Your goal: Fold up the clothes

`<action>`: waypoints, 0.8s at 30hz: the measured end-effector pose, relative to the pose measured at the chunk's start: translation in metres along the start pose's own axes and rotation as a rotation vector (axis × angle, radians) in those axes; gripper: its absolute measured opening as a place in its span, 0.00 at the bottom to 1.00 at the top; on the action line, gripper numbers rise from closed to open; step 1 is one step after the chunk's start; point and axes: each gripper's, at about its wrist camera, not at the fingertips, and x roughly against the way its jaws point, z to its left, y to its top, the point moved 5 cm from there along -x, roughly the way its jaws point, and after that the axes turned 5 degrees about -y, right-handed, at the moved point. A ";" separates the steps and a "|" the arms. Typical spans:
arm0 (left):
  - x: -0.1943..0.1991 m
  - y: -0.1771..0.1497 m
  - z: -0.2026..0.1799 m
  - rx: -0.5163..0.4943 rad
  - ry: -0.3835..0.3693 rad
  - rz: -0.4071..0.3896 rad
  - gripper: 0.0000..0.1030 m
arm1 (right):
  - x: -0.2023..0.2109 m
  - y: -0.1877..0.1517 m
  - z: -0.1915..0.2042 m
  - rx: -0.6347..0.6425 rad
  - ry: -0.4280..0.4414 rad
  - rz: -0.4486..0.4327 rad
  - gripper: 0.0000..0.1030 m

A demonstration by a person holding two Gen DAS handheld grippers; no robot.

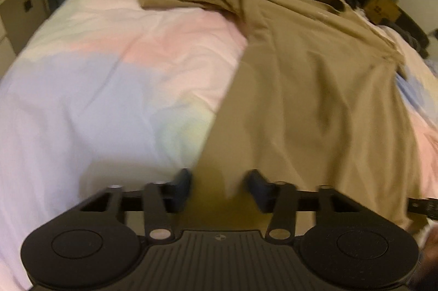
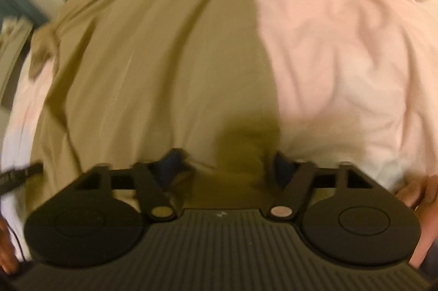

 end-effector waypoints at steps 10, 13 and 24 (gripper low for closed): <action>0.059 -0.019 -0.028 0.064 -0.254 -0.001 0.03 | 0.056 0.020 0.004 0.223 0.032 -0.008 0.08; 0.071 -0.030 -0.033 0.105 -0.286 0.018 0.03 | 0.085 0.029 -0.005 0.263 0.046 -0.041 0.07; 0.071 -0.047 -0.040 0.064 -0.131 0.024 0.04 | 0.093 -0.001 -0.005 0.470 -0.039 0.012 0.07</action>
